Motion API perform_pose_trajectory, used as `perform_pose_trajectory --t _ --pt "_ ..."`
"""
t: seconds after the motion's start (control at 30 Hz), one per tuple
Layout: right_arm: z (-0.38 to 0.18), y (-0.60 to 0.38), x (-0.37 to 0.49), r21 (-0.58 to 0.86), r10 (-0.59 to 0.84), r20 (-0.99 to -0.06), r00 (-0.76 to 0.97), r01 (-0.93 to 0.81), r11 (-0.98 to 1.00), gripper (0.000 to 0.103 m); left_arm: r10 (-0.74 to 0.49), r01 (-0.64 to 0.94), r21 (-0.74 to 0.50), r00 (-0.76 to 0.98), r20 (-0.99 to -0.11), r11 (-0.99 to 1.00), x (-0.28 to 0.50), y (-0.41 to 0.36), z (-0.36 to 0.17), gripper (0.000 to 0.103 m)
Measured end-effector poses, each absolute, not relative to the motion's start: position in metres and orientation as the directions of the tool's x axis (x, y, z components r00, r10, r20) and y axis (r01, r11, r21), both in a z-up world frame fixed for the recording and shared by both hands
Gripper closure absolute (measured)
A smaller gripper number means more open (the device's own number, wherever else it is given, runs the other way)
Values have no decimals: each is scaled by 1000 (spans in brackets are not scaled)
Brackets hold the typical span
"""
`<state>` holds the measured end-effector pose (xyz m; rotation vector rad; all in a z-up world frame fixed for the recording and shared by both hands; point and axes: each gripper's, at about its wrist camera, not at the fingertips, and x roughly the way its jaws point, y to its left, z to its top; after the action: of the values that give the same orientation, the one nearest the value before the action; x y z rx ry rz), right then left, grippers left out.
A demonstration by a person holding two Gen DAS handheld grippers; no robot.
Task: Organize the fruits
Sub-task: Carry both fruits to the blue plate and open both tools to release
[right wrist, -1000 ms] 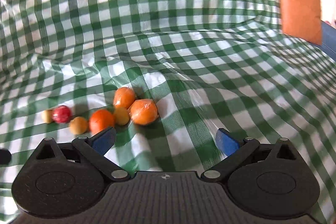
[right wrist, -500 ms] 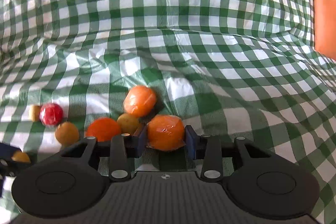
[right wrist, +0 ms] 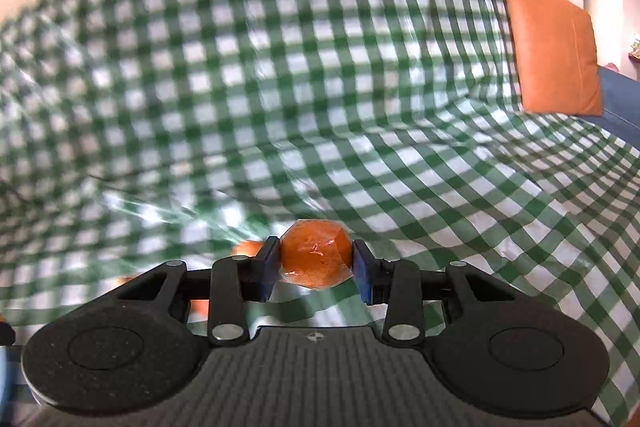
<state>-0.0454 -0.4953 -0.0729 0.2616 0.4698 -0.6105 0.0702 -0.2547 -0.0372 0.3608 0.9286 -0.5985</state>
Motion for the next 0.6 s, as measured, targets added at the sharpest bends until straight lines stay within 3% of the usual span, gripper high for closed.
perform_pose_trajectory --t 0.27,0.6 --pt "-20 -391 -81 171 -309 -437 845 416 893 63 -246 523 76 520 -818 849 36 -154 0 74" --pt "-2 -249 -82 275 23 -494 869 132 952 63 -138 369 70 508 -850 927 4 -46 7 74"
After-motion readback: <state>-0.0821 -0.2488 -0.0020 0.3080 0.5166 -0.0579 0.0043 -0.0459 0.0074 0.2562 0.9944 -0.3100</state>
